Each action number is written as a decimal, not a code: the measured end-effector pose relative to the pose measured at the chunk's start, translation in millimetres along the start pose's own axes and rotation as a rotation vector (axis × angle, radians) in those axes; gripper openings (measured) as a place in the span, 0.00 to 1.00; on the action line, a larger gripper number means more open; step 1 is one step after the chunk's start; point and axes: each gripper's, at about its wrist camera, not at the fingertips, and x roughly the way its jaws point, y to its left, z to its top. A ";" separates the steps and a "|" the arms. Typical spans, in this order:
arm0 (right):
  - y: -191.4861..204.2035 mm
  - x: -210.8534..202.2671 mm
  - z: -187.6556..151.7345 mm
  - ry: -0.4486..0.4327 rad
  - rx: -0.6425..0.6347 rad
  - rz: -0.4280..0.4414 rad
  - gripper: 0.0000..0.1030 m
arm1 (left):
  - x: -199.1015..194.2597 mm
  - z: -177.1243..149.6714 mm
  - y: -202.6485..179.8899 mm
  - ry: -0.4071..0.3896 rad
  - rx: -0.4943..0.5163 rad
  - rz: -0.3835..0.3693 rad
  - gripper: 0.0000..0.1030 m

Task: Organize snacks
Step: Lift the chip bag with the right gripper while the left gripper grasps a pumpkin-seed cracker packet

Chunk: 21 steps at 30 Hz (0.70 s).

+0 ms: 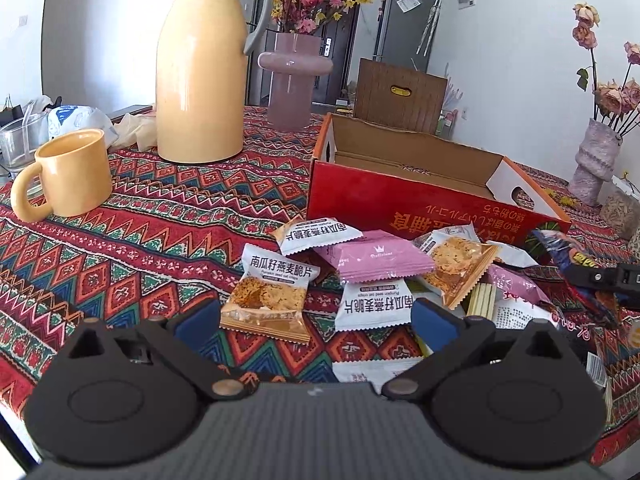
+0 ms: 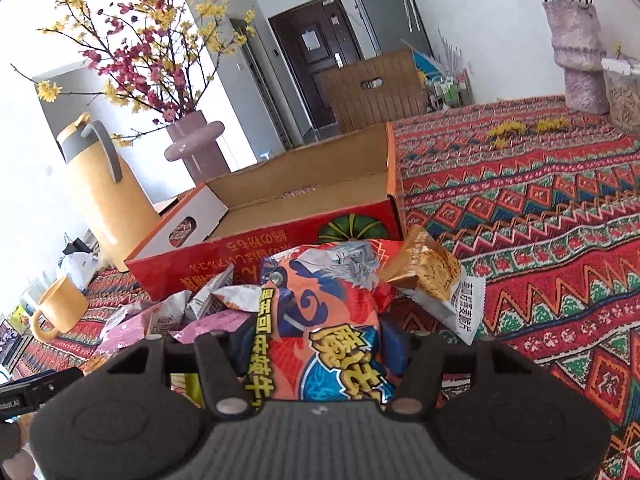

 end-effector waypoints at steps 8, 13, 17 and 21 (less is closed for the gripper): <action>20.5 -32.1 -5.4 -0.142 -0.062 -0.019 0.58 | 17.6 8.5 15.2 0.034 0.027 0.073 1.00; 20.9 -36.8 -8.0 -0.157 -0.054 -0.028 0.58 | 43.6 16.9 25.2 0.085 0.059 0.126 1.00; 19.7 -39.1 -10.0 -0.163 -0.044 -0.035 0.58 | 63.2 22.7 31.6 0.143 0.063 0.122 1.00; 16.2 -39.0 -10.9 -0.163 -0.028 -0.044 0.58 | 76.7 22.1 30.3 0.186 0.074 0.110 1.00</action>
